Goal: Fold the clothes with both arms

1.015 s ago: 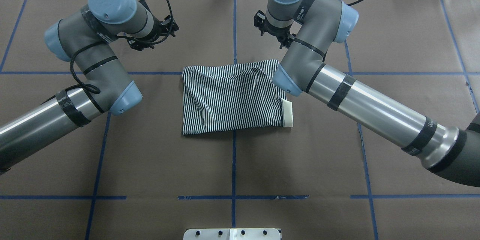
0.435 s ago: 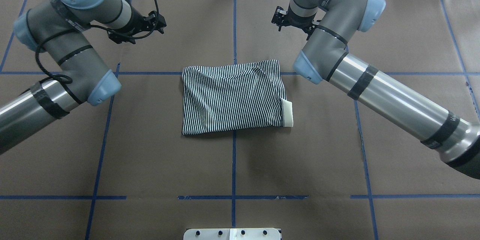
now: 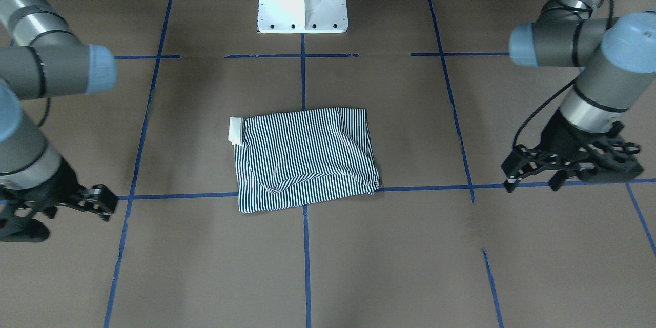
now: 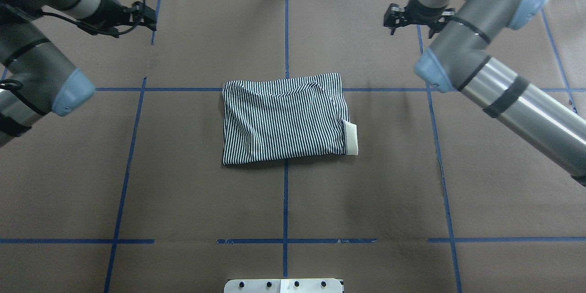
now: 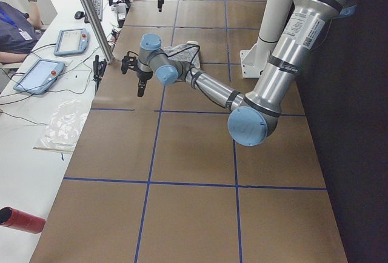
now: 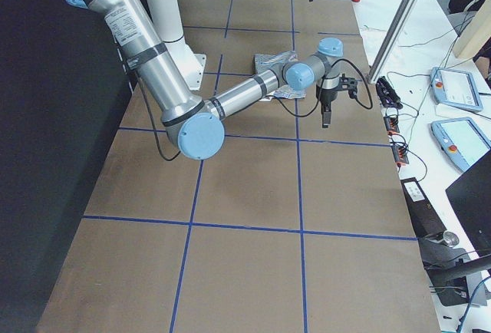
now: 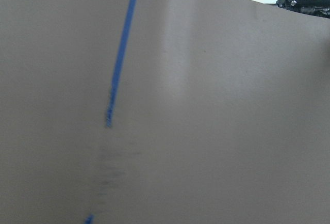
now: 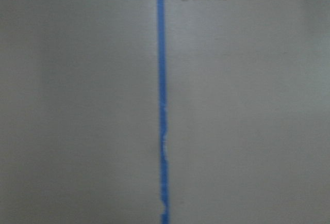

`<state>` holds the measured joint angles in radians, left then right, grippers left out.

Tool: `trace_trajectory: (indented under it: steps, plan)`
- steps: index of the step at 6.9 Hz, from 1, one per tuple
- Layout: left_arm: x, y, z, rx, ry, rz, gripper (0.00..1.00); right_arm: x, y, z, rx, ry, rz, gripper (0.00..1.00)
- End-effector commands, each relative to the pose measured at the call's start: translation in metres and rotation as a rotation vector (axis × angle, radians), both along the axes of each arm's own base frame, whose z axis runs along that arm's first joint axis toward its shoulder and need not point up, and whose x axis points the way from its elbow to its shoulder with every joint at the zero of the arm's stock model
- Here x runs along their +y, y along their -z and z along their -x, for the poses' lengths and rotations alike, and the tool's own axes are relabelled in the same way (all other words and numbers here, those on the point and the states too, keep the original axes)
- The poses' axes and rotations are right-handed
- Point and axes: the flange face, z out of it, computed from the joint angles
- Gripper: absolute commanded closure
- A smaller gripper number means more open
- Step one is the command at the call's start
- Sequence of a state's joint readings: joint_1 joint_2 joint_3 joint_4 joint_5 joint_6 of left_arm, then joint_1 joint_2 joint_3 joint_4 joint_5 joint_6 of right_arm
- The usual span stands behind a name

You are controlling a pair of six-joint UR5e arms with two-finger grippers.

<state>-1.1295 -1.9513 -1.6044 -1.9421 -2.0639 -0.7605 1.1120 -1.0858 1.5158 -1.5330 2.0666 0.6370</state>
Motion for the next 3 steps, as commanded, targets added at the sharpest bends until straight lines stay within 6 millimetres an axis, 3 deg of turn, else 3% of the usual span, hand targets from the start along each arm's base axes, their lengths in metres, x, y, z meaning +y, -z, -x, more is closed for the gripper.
trace_trajectory:
  steps: [1, 2, 3]
  plan:
    - [0.006, -0.068, 0.121, -0.171, -0.135, -0.095, 0.00, 0.036, -0.117, -0.150, 0.024, 0.171, -0.054, 0.00]
    - [0.011, -0.089, 0.175, -0.270, -0.244, -0.154, 0.00, 0.070, -0.170, -0.211, -0.023, 0.212, -0.045, 0.00]
    - [0.024, -0.113, 0.230, -0.356, -0.357, -0.216, 0.00, 0.105, -0.209, -0.255, -0.078, 0.201, -0.024, 0.00]
